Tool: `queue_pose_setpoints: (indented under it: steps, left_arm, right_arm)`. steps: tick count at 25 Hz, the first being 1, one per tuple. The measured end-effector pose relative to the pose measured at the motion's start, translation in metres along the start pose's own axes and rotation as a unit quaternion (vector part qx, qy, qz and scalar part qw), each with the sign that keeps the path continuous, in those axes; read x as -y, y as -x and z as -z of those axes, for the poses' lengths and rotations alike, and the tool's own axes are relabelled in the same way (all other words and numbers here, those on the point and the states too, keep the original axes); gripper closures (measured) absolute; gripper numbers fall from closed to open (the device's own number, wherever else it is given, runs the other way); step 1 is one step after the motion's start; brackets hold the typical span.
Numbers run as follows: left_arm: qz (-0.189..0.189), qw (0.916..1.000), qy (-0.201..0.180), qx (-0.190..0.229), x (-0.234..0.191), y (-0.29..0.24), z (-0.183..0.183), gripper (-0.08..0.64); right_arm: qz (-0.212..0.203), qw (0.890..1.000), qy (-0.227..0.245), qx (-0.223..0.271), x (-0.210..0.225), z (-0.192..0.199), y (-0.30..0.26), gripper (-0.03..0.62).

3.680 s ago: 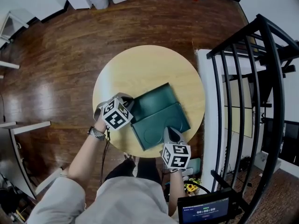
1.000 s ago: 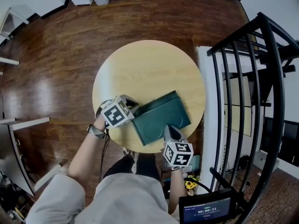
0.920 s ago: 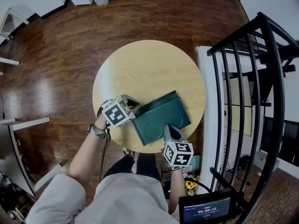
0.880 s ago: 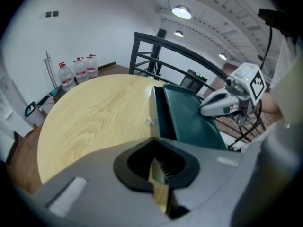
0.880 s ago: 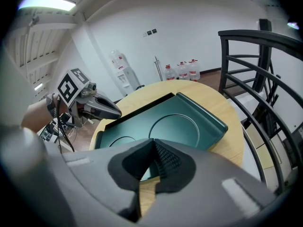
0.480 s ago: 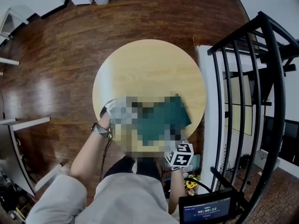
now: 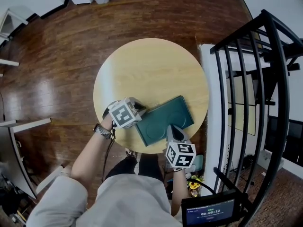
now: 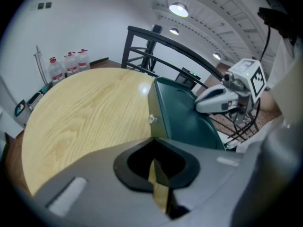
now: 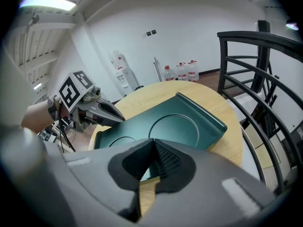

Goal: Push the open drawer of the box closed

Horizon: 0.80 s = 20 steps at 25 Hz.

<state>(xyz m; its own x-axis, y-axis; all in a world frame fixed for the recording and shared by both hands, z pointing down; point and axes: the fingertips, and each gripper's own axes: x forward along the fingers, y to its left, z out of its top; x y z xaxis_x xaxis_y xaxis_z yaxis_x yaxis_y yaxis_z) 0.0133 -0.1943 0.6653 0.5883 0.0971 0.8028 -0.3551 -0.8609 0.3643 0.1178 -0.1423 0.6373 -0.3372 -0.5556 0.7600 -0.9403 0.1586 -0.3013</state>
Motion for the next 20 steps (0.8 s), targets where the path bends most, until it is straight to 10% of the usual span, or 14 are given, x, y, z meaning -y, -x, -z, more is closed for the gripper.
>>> queue_pose_setpoints:
  steps: [12, 20]
  left_arm:
    - [-0.161, 0.9761, 0.063, 0.131, -0.015, 0.040, 0.001, 0.552]
    - [-0.261, 0.9349, 0.069, 0.230, 0.021, 0.102, -0.002, 0.552]
  right_arm:
    - [0.023, 0.999, 0.033, 0.010, 0.011, -0.036, 0.019, 0.589]
    - [0.026, 0.992, 0.088, 0.085, -0.039, -0.085, 0.070, 0.589]
